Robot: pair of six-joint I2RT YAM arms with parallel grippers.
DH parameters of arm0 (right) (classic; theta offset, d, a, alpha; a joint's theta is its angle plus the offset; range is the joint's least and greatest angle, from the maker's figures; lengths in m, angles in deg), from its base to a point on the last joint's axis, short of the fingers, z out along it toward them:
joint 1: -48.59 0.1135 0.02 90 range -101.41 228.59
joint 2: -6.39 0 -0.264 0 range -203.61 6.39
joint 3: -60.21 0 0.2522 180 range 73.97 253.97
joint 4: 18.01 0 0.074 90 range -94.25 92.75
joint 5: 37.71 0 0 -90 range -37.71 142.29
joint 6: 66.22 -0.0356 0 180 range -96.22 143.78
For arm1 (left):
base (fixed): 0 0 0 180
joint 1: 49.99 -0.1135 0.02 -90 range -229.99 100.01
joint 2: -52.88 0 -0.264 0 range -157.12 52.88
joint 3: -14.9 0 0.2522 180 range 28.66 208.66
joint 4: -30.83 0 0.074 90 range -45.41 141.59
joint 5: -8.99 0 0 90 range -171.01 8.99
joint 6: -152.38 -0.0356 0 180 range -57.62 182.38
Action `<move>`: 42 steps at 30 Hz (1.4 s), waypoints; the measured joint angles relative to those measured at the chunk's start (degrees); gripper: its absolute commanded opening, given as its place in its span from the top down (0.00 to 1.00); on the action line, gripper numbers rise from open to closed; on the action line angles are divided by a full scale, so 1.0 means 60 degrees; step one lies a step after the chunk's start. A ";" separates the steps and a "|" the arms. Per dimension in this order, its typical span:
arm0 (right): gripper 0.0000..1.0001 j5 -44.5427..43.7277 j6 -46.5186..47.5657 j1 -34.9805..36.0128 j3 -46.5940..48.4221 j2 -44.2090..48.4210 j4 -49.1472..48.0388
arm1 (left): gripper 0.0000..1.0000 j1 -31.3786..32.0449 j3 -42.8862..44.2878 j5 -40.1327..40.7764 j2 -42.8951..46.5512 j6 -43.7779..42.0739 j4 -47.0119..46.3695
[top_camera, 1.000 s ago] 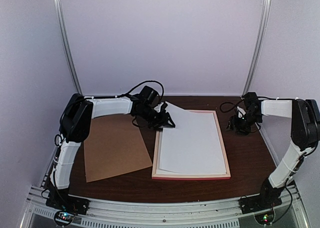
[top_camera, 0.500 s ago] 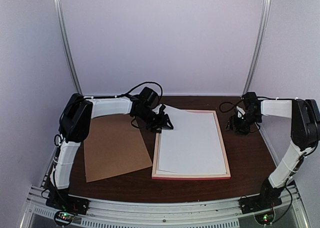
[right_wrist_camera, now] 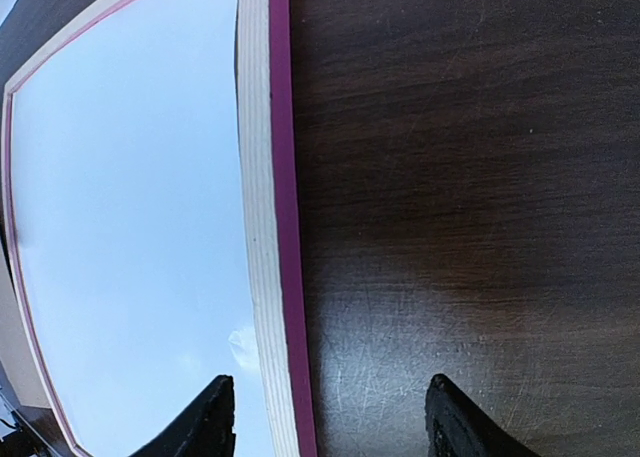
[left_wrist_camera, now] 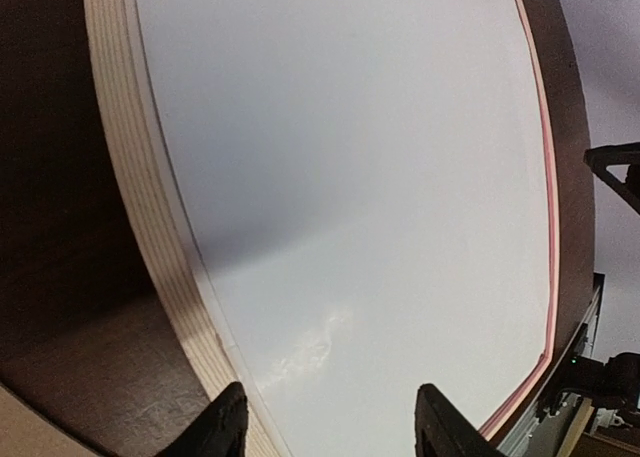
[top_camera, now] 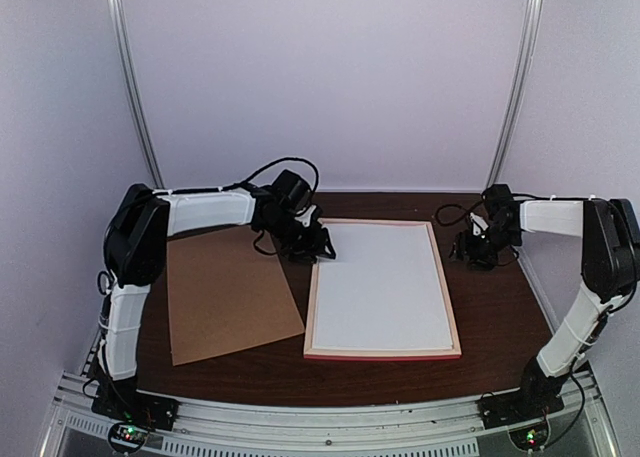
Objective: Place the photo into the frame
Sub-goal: Place the photo on the mat board, then adjust the frame body at the center of the board.
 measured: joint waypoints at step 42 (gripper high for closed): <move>0.13 0.0878 0.0288 0.7439 0.9005 -0.6087 0.0769 | 0.02 -0.5191 -0.6648 0.2386 0.5428 -0.1224 0.0809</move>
